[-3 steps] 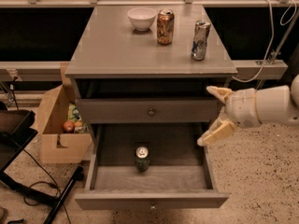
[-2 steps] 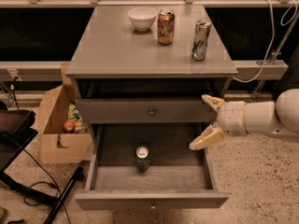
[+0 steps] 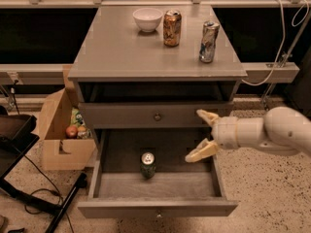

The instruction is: Pick green can from middle drawer and place on counter

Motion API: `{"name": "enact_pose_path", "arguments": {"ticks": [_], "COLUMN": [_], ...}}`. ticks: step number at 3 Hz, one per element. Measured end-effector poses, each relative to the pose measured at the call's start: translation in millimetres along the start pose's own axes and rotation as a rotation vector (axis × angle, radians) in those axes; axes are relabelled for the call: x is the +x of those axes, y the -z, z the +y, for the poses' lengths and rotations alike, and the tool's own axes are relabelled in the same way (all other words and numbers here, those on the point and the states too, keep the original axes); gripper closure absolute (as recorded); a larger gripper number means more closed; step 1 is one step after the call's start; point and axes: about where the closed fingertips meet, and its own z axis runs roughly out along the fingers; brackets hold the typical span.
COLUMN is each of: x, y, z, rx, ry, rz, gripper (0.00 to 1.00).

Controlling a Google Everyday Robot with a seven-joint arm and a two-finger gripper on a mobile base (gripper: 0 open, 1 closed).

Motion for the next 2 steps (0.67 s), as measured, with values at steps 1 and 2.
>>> {"name": "enact_pose_path", "arguments": {"ticks": [1,2], "x": [46,86], "y": [-65,-125], "z": [11,25], "rx": [-0.075,-0.138], "ry": [-0.045,-0.058], "rz": [-0.083,-0.143], "gripper": [0.0,0.0]}}
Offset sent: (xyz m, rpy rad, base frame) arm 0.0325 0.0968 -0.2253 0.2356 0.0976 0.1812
